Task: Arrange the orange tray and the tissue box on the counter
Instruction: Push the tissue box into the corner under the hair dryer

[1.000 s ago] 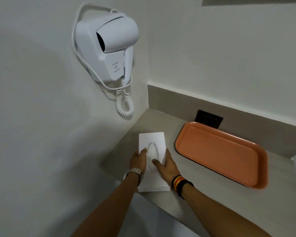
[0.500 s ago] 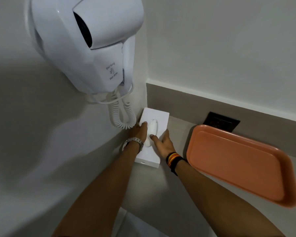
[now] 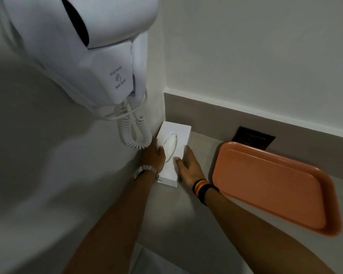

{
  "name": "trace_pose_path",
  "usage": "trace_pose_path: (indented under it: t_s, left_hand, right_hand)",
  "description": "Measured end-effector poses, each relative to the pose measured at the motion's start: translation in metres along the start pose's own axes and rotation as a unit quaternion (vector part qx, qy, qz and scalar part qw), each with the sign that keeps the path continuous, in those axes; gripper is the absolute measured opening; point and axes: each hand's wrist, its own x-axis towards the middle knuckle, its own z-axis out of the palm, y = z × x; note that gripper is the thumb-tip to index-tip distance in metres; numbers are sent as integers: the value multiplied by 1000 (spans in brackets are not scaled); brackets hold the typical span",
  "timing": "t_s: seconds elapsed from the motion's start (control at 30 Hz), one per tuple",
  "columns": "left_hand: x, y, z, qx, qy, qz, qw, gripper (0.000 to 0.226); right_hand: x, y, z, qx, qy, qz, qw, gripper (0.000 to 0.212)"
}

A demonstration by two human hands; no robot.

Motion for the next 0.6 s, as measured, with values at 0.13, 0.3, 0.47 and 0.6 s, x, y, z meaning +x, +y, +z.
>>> trace_pose_path:
  t_s: [0.13,0.3,0.47,0.6]
  left_hand:
    - [-60,-36,15,161,26,109,981,59]
    - [-116,-57,31,235,33,188,953,65]
    - [-153,-46,56,225,27,199,954,68]
    - [-165,-41,69,242,14,175,954,73]
  right_hand:
    - [-52,31,2,-165,13,-121,979,66]
    - [-109,78,-3,-308,8,-175,935,71]
    - [-140,117,-14,-422,-41,-126,897,77]
    - [-147,129,-21,-457,-65,-114,880,77]
